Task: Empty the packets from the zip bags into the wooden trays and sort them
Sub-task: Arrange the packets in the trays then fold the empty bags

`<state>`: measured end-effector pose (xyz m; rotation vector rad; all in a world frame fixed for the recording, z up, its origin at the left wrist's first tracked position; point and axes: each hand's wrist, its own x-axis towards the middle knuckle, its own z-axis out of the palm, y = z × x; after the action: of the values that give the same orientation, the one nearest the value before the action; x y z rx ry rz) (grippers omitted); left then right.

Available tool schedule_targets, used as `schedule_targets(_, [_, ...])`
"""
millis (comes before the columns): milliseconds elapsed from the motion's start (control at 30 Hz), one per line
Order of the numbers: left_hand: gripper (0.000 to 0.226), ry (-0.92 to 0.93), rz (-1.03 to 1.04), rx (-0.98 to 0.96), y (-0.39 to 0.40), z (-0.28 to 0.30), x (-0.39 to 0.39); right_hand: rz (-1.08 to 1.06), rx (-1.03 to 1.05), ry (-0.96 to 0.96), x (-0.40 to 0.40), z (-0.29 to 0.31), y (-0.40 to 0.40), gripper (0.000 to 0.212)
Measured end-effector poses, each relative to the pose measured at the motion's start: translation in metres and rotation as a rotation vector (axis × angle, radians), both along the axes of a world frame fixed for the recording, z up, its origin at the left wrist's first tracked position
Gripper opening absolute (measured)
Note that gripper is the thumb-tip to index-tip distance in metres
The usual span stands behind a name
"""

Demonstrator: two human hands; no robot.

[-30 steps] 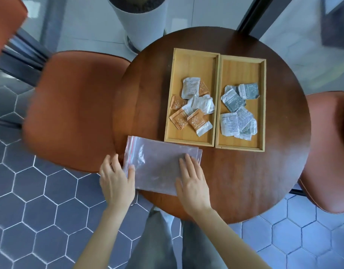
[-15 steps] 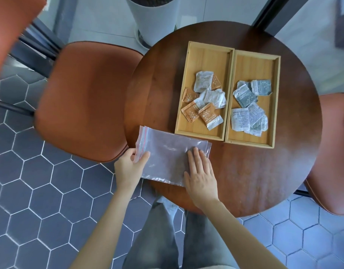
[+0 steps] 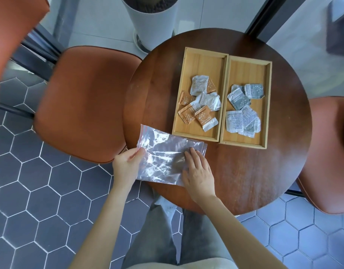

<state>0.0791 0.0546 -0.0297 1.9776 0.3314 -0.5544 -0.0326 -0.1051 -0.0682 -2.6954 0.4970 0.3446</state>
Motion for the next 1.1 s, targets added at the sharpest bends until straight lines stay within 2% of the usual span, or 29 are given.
schedule_targets(33, [0.033, -0.078, -0.098, 0.018, 0.000, 0.009, -0.002, -0.032, 0.085, -0.019, 0.004, 0.005, -0.004, 0.044])
schedule_targets(67, [0.036, -0.169, -0.197, 0.030, -0.001, 0.020, -0.003, -0.077, 0.191, -0.032, 0.011, 0.013, -0.010, 0.042])
schedule_targets(167, [0.027, -0.307, -0.363, 0.027, -0.002, 0.049, 0.002, -0.253, 0.455, -0.130, 0.032, 0.039, -0.030, 0.038])
schedule_targets(233, [0.029, -0.258, -0.438, -0.010, -0.003, 0.065, 0.010, -0.274, 0.541, -0.217, 0.046, 0.058, -0.041, 0.052])
schedule_targets(300, [0.030, -0.158, -0.531, -0.052, -0.006, 0.084, 0.019, -0.231, 0.703, -0.159, 0.058, 0.076, -0.047, 0.069])
schedule_targets(333, [0.029, -0.100, -0.589, -0.070, -0.009, 0.092, 0.023, -0.201, 0.787, -0.090, 0.063, 0.083, -0.050, 0.067])
schedule_targets(433, [0.027, 0.082, -0.677, -0.176, -0.016, 0.104, 0.038, -0.183, 1.097, 0.093, 0.067, 0.093, -0.059, 0.029])
schedule_targets(533, [0.028, 0.235, -0.573, -0.304, -0.020, 0.107, 0.052, -0.269, 1.263, 0.094, 0.061, 0.097, -0.064, 0.023])
schedule_targets(600, [0.037, 0.357, -0.334, -0.422, -0.021, 0.101, 0.060, -0.345, 1.371, 0.054, 0.057, 0.101, -0.067, 0.019])
schedule_targets(667, [0.057, 0.519, -0.044, -0.593, -0.019, 0.088, 0.065, -0.450, 1.480, -0.003, 0.053, 0.105, -0.067, 0.010])
schedule_targets(700, [0.064, 0.585, 0.043, -0.651, -0.020, 0.080, 0.064, -0.499, 1.498, -0.048, 0.050, 0.104, -0.067, 0.008])
schedule_targets(767, [0.071, 0.698, 0.066, -0.656, -0.025, 0.066, 0.053, -0.615, 1.493, -0.120, 0.044, 0.100, -0.065, 0.011])
schedule_targets(867, [0.059, 0.773, 0.051, -0.714, -0.037, 0.052, 0.033, -0.812, 1.413, -0.171, 0.038, 0.090, -0.063, 0.014])
schedule_targets(900, [0.048, 0.726, 0.014, -0.720, -0.041, 0.048, 0.028, -0.856, 1.369, -0.182, 0.036, 0.087, -0.063, 0.011])
schedule_targets(967, [0.028, 0.562, -0.112, -0.612, -0.047, 0.047, 0.023, -0.930, 1.281, -0.200, 0.030, 0.082, -0.065, 0.006])
schedule_targets(1100, [0.030, 0.384, -0.287, -0.411, -0.054, 0.050, 0.019, -0.950, 1.136, -0.197, 0.024, 0.081, -0.069, 0.026])
